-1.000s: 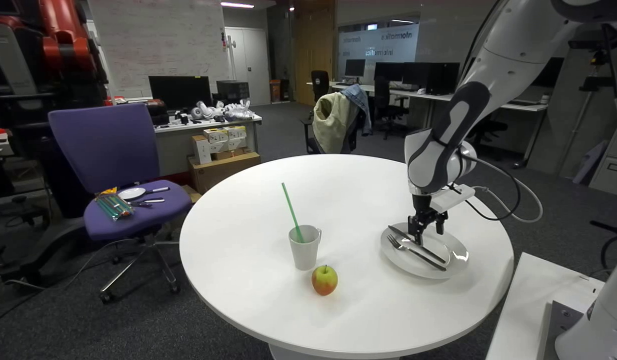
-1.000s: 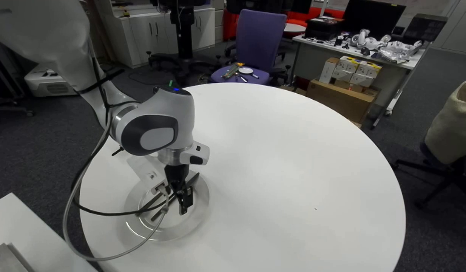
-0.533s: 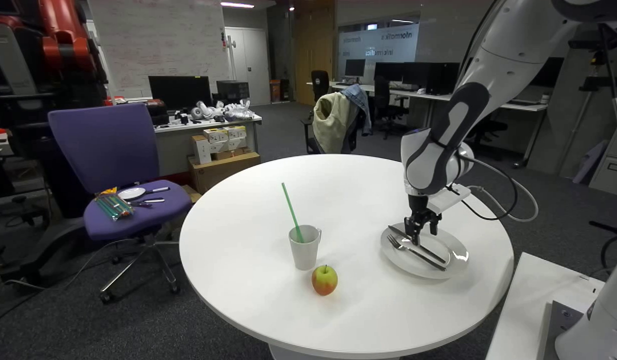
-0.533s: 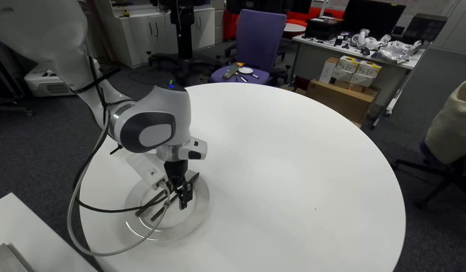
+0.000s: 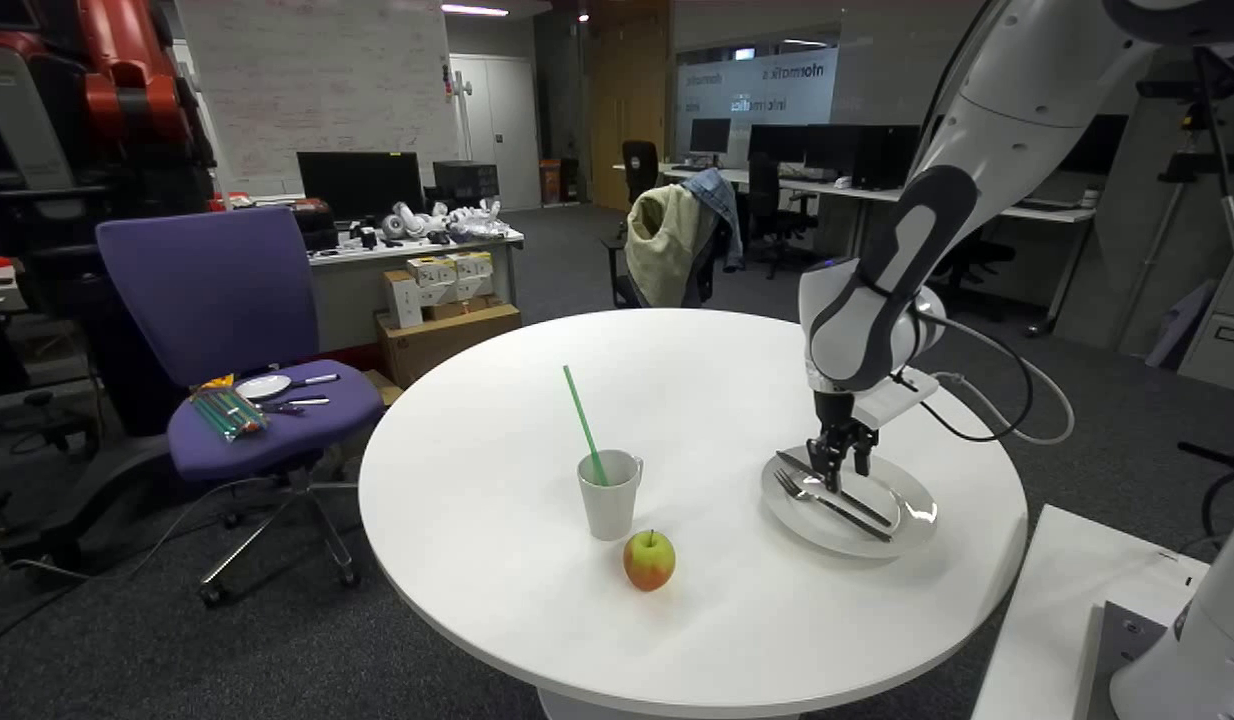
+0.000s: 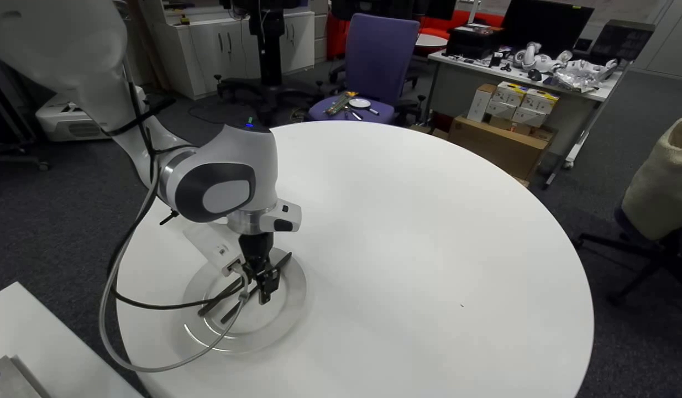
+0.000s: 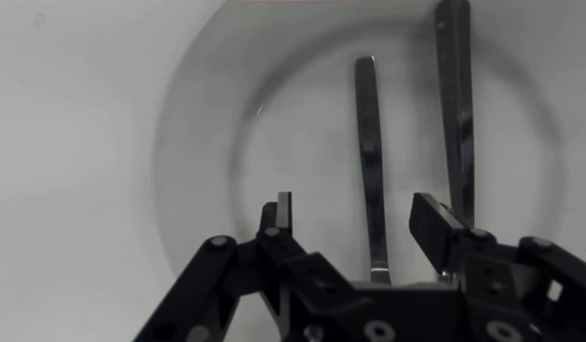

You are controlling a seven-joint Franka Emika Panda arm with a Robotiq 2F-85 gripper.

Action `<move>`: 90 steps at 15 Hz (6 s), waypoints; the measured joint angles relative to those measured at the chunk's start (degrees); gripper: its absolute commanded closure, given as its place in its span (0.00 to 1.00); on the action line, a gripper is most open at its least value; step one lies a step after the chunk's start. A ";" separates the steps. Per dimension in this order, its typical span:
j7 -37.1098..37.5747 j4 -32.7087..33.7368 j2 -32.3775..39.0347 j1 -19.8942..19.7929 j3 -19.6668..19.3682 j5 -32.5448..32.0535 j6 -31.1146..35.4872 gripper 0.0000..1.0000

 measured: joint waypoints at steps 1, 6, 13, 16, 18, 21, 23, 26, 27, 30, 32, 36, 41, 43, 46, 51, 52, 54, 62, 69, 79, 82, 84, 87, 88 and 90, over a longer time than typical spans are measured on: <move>0.00 0.00 0.03 0.00 0.09 0.00 0.00 0.37; 0.00 0.02 0.23 0.00 0.59 0.00 0.01 0.45; -0.01 0.02 0.27 -0.05 0.64 0.00 0.01 0.57; -0.12 -0.07 0.27 -0.23 0.44 0.00 0.04 0.64; -0.17 -0.20 0.27 -0.32 0.23 0.00 0.43 0.76; -0.17 -0.28 0.27 -0.40 0.15 0.00 1.13 0.72; -0.18 -0.28 0.27 -0.45 0.15 0.00 1.27 0.68; -0.18 -0.28 0.27 -0.57 0.15 0.00 1.37 0.53; -0.18 -0.28 0.27 -0.61 0.15 0.00 1.39 0.53; -0.18 -0.28 0.27 -0.82 0.15 -0.01 1.40 0.52; -0.19 -0.28 0.27 -0.86 0.15 0.00 1.40 0.56; -0.25 -0.29 0.27 -0.87 0.15 0.00 1.40 0.61; -0.30 -0.31 0.27 -0.87 0.15 0.00 1.40 0.56; -0.32 -0.31 0.27 -0.87 0.15 0.00 1.40 0.57; -0.35 -0.33 0.27 -0.87 0.15 -0.01 1.40 0.58; -0.58 -0.41 0.27 -0.87 0.15 -0.01 1.40 0.56; -0.76 -0.43 0.27 -0.87 0.15 -0.01 1.40 0.56; -1.19 -0.48 0.27 -0.87 0.15 -0.01 1.40 0.56; -2.80 -0.60 0.27 -0.87 0.17 -0.02 1.40 0.56; -5.84 -0.78 0.27 -1.68 1.43 1.27 1.40 0.58; -8.48 -1.02 0.27 -3.97 3.67 3.62 1.39 1.00; -8.48 -1.02 0.17 -3.98 3.67 3.62 1.35 0.98; -8.48 -1.03 0.00 -3.98 3.67 3.62 1.30 0.98; -8.48 -1.03 0.01 -3.98 3.67 3.62 1.30 0.98; -8.48 -1.03 0.01 -3.98 3.67 3.62 1.30 0.98; -8.47 -1.03 0.00 -3.98 3.65 3.62 1.42 0.98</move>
